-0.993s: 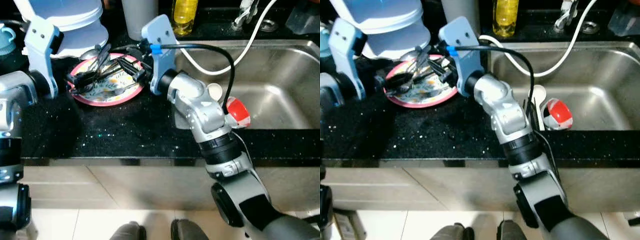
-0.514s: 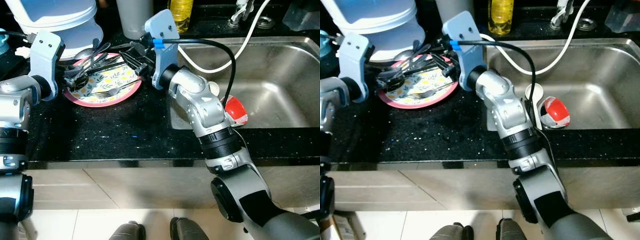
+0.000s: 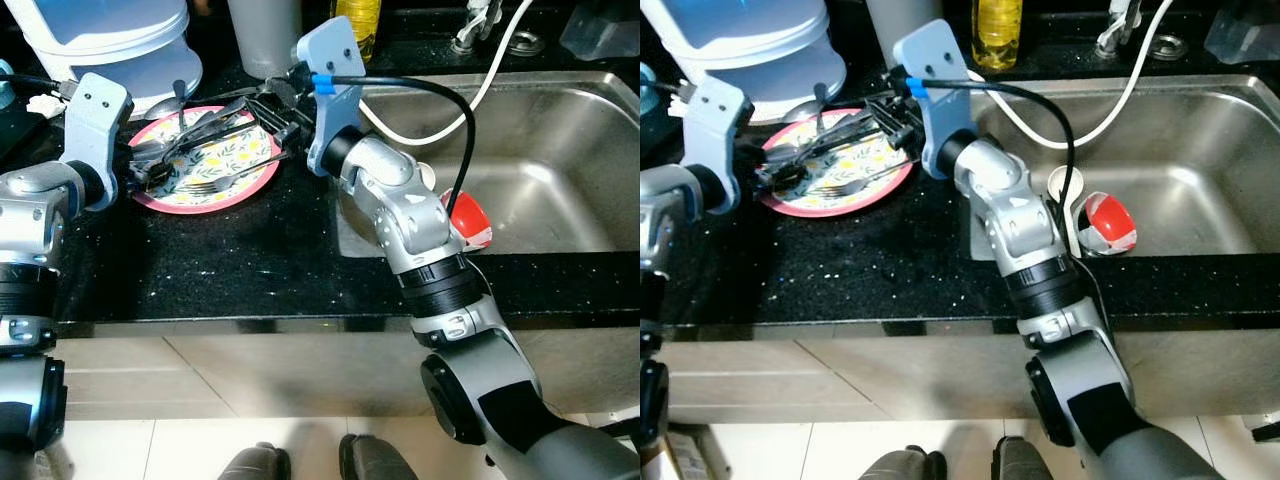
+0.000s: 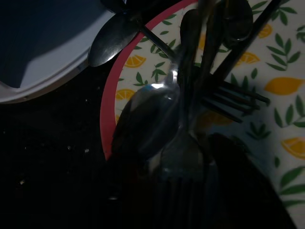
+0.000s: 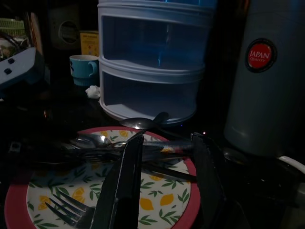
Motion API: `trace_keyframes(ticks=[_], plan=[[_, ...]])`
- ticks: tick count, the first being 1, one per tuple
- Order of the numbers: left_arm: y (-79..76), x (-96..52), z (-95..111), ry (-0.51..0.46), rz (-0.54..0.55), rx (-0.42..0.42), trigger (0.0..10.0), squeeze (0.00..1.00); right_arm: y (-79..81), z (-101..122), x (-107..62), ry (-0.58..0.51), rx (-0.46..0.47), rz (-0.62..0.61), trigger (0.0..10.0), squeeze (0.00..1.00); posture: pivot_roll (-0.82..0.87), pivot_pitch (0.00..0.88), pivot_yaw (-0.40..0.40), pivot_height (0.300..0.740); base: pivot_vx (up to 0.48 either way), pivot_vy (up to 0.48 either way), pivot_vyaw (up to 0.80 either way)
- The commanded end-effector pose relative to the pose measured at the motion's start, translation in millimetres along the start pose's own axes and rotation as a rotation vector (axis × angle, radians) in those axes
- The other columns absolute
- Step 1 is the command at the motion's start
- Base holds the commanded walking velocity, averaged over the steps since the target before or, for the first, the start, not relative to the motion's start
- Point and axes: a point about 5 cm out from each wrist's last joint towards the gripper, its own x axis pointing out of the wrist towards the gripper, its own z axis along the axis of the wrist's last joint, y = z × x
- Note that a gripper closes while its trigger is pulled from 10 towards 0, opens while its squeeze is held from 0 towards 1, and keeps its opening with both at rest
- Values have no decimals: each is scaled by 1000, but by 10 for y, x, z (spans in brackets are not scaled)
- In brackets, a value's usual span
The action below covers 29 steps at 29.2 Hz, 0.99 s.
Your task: Kitchen organization
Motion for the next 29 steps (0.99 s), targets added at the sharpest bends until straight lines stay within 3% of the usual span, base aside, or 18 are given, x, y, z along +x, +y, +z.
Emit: trace_keyframes(ticks=[1, 13, 20, 23, 25, 26, 29], plan=[[-97, 38, -139, 42, -33, -36, 0, 0, 32, 8, 10, -14, 1, 7, 10000, 0, 60, 109, 50, 740, 0, 0, 0], [-199, 71, -128, 24, -67, -62, 0, 0, -24, 24, -2, -24, -4, -30, 10000, 0, 51, 107, 52, 740, 0, 0, 0], [-249, 73, -14, -40, -71, -67, 0, 0, -46, 27, -9, -27, 0, -46, 10000, 0, 48, 106, 51, 740, 0, 0, 0], [-397, 9, 376, -277, -137, -8, 0, 0, -59, 32, -12, -31, 4, -57, 10000, 0, 48, 103, 50, 740, 0, 0, 0], [-448, -21, 469, -331, -163, 5, 0, 0, -61, 33, -12, -32, 5, -58, 10000, 0, 48, 103, 50, 740, 0, 0, 0], [-520, -49, 559, -379, -199, 29, 10000, 0, -62, 33, -15, -34, 5, -60, 10000, 0, 45, 100, 51, 740, 0, 0, 0], [-768, -68, 737, -461, -295, 61, 10000, 0, -62, 43, -24, -41, 0, -67, 10000, 0, 42, 99, 50, 740, 0, 0, 0]])
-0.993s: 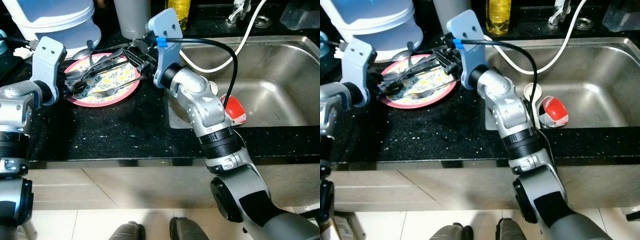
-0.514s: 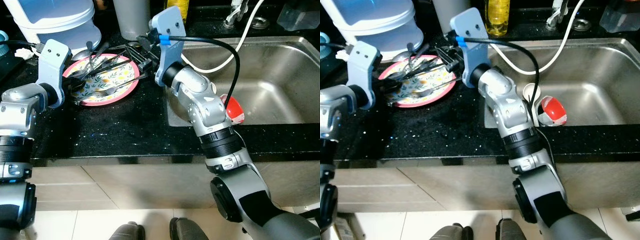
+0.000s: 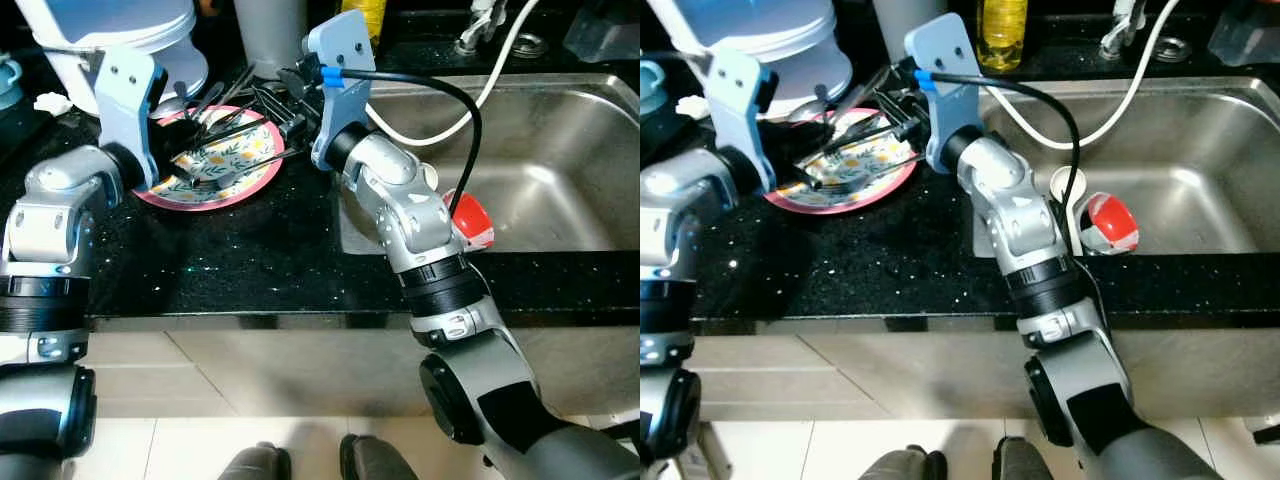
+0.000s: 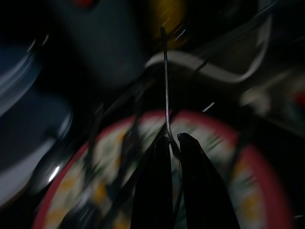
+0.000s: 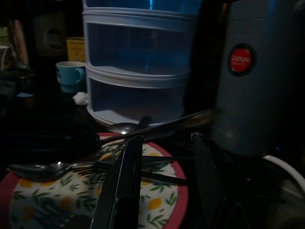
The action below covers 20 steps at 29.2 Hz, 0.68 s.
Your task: Kitchen organization
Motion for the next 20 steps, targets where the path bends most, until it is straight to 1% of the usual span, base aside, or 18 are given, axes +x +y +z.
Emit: trace_keyframes(ticks=[1, 4, 5, 6, 8, 9, 10, 11, 12, 13, 15, 18, 19, 20], plan=[[-156, 83, 101, -51, -71, 12, 10000, 0, 13, 20, -3, -20, -1, -2, 10000, 0, 42, 99, 50, 740, 0, 0, 0], [-358, 238, 134, -78, -128, -10, 10000, 0, -12, 35, -28, -31, -10, -29, 10000, 0, 36, 99, 50, 740, 0, 0, 0], [-358, 238, 134, -78, -128, -10, 10000, 0, -12, 35, -28, -31, -10, -29, 10000, 0, 36, 99, 50, 740, 0, 0, 0], [-416, 308, 122, -78, -142, -20, 10000, 0, -57, 40, -47, -34, -28, -65, 10000, 0, 33, 99, 51, 740, 0, 0, 0], [-505, 462, 85, -71, -162, -45, 10000, 0, -224, 44, -105, -30, -84, -172, 10000, 0, 18, 95, 56, 740, 0, 0, 0], [-532, 544, 69, -66, -165, -56, 10000, 0, -334, 50, -141, -24, -119, -234, 10000, 0, 7, 92, 62, 740, 0, 0, 0], [-554, 600, 61, -66, -170, -66, 10000, 0, -417, 58, -171, -18, -143, -276, 10000, 0, 7, 92, 62, 740, 0, 0, 0], [-554, 600, 61, -66, -170, -66, 10000, 0, -417, 58, -171, -18, -143, -276, 10000, 0, 7, 92, 62, 740, 0, 0, 0], [-574, 649, 59, -67, -179, -78, 10000, 0, -491, 69, -202, -15, -165, -311, 10000, 0, 0, 91, 64, 740, 0, 0, 0], [-605, 739, 46, -56, -187, -87, 10000, 0, -619, 71, -269, 0, -198, -364, 10000, 0, -17, 85, 74, 740, 0, 0, 0], [-678, 889, 31, -40, -209, -114, 10000, 0, -821, 60, -404, 30, -243, -438, 10000, 0, -17, 85, 74, 740, 0, 0, 0], [-797, 1043, 6, -12, -229, -147, 10000, 0, -996, 9, -574, 77, -283, -508, 10000, 0, -47, 86, 89, 740, 0, 0, 0], [-797, 1043, 6, -12, -229, -147, 10000, 0, -996, 9, -574, 77, -283, -508, 10000, 0, -47, 86, 89, 740, 0, 0, 0], [-848, 1089, -8, 1, -240, -159, 10000, 0, -1047, -12, -634, 96, -296, -532, 10000, 0, -56, 87, 92, 740, 0, 0, 0]])
